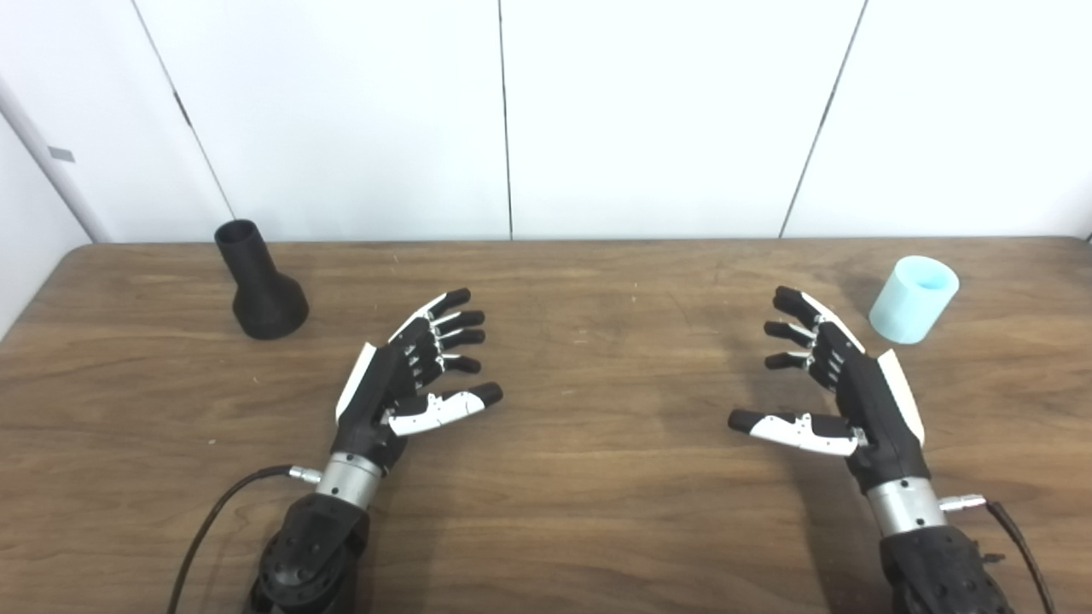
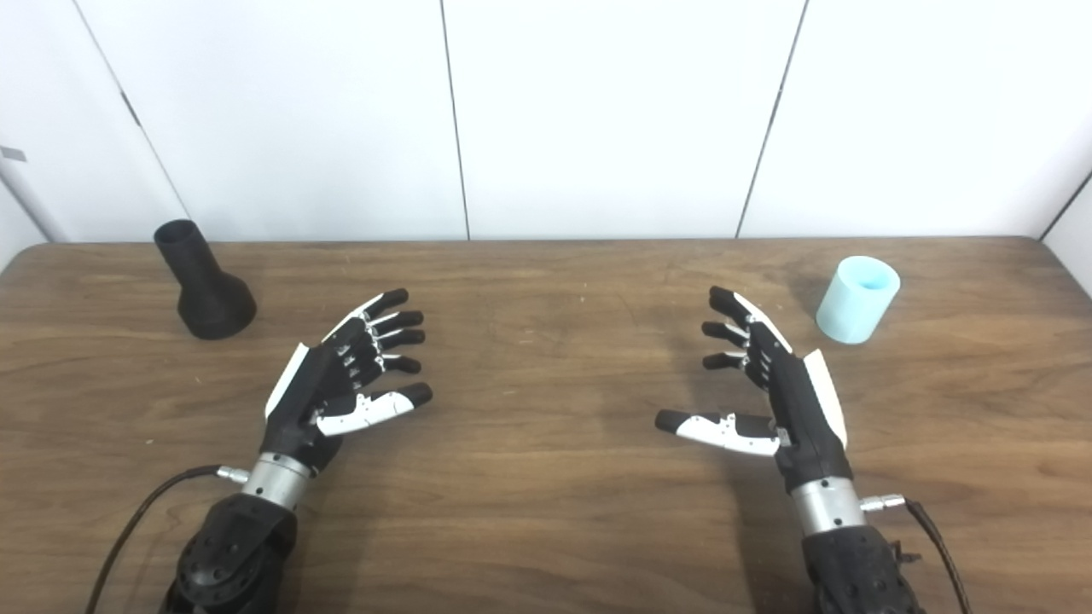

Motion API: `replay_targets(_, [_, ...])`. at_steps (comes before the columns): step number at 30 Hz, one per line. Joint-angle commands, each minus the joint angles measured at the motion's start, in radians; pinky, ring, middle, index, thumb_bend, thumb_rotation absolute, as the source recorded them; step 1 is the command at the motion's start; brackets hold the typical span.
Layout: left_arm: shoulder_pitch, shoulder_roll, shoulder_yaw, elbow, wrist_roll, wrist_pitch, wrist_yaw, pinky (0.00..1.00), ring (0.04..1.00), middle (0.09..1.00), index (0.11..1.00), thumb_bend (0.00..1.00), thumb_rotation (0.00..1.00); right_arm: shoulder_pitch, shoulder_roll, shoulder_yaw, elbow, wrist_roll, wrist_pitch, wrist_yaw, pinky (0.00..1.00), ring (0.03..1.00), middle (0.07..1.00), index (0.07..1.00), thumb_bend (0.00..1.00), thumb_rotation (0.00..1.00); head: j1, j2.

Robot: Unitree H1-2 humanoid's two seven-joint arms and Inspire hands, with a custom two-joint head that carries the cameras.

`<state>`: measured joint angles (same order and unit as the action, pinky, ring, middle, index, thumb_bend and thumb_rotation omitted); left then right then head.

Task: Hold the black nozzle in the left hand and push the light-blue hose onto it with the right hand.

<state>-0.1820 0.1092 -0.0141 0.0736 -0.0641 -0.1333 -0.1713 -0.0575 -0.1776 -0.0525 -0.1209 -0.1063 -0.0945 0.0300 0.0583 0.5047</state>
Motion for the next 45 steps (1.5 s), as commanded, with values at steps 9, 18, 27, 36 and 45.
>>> replay_targets(9, [-0.026, -0.002, -0.004, -0.026, -0.003, -0.038, -0.002, 0.58, 0.751, 0.77, 0.785, 0.63, 0.12, -0.023, 0.004, -0.009, -0.017, 0.007, -0.075, -0.024, 0.63, 0.783, 0.872, 0.875, 0.73, 0.11, -0.001, 0.001])
replay_targets(18, [-0.024, 0.001, -0.007, -0.027, -0.008, -0.036, -0.008, 0.58, 0.751, 0.77, 0.785, 0.62, 0.12, -0.019, -0.001, -0.011, -0.014, 0.002, -0.075, -0.022, 0.63, 0.775, 0.87, 0.877, 0.73, 0.11, 0.027, -0.008])
replay_targets(27, [-0.037, -0.049, -0.034, 0.044, 0.03, -0.079, 0.016, 0.56, 0.737, 0.76, 0.785, 0.65, 0.15, -0.013, -0.042, -0.031, 0.061, 0.03, -0.14, -0.009, 0.62, 0.773, 0.874, 0.895, 0.72, 0.11, 0.267, -0.097])
replay_targets(36, [-0.06, -0.079, -0.042, 0.104, 0.071, -0.111, 0.044, 0.56, 0.736, 0.756, 0.786, 0.67, 0.15, -0.03, -0.065, -0.038, 0.12, 0.074, -0.198, 0.01, 0.62, 0.798, 0.902, 0.926, 0.65, 0.04, 0.341, -0.144])
replay_targets(45, [-0.06, -0.054, 0.005, -0.02, 0.237, -0.099, 0.185, 0.58, 0.735, 0.752, 0.83, 0.66, 0.19, -0.039, -0.066, -0.037, 0.13, 0.08, -0.192, 0.013, 0.6, 0.79, 0.908, 0.938, 0.62, 0.02, 0.337, -0.138])
